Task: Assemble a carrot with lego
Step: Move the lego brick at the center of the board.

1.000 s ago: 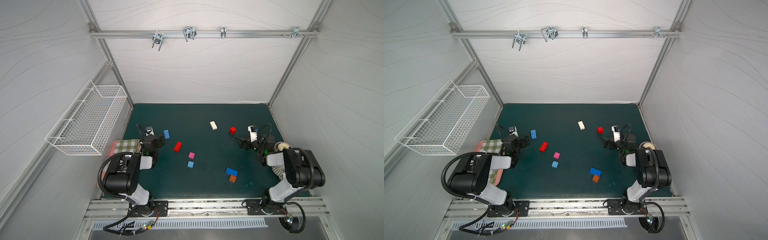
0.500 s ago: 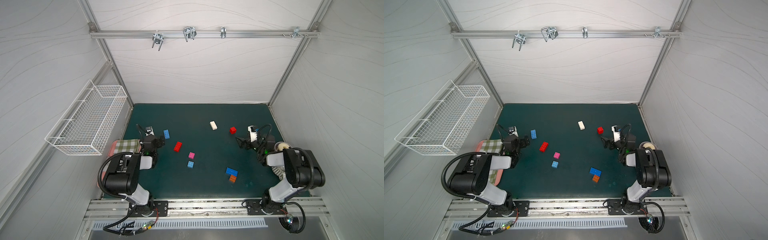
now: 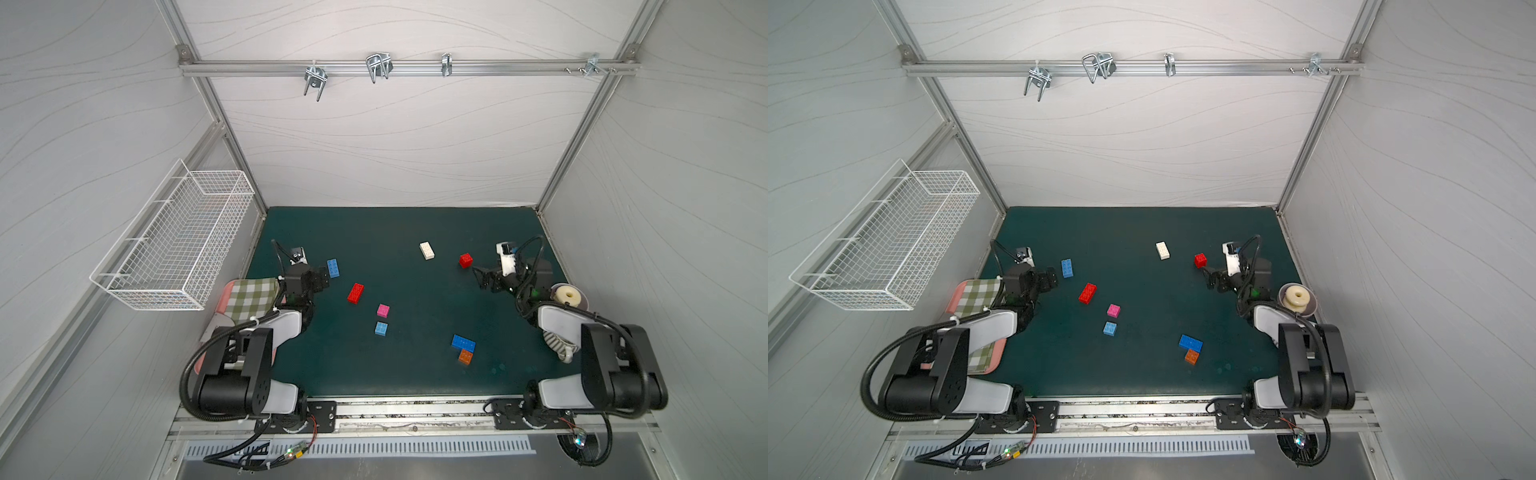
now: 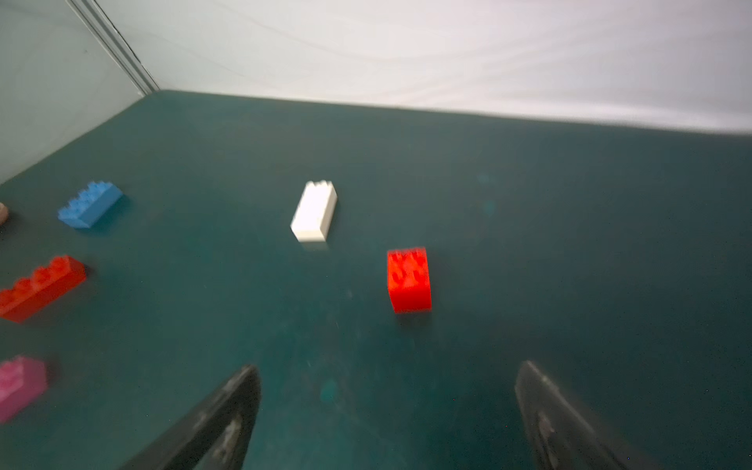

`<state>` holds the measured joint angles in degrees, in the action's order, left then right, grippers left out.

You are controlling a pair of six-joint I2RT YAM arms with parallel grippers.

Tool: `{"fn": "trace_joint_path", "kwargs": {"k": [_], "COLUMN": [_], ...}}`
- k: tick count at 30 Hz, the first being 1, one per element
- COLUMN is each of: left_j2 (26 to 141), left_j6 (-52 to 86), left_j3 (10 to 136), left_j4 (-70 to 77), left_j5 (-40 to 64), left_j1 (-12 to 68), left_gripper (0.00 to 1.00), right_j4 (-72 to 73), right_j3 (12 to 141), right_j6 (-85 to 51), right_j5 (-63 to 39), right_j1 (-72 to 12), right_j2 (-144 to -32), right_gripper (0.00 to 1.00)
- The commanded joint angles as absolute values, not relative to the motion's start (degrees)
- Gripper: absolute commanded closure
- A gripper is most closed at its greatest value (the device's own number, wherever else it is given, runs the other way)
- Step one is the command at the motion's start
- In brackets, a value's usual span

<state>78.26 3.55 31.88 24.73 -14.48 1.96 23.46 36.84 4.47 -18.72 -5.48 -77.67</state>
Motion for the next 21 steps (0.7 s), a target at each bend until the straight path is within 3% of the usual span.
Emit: {"fn": "trace_joint_path", "kwargs": {"k": [1,8,13,21], "left_j2": [75.0,74.3,71.8,70.5], "left_j6": [5.5,11.3,12.9,12.7], "left_j3": [38.3,48.7,48.9,48.9], "left_j4": [11.5,-10.4,-14.1,-15.9], "left_j5": [-12.0,-6.2,-2.2,0.3], "left_j1": [2.9,5.9,6.9,7.1], "left_gripper": [0.01,0.01,0.01,0.01], "right_j4": [0.1,-20.4,-25.7,-29.1], "right_j3": [48.5,68.2,77.3,90.6], "right_j6": [6.2,2.0,0.8,-1.7], "right_j5": [-10.5,-7.0,-3.8,-1.1], "right_j1": [-9.8,-18.4,-23.6,-26.8], "right_j2": [-76.9,-87.6,-97.7,-113.7], "right_gripper": [0.01,0.01,0.01,0.1]}}
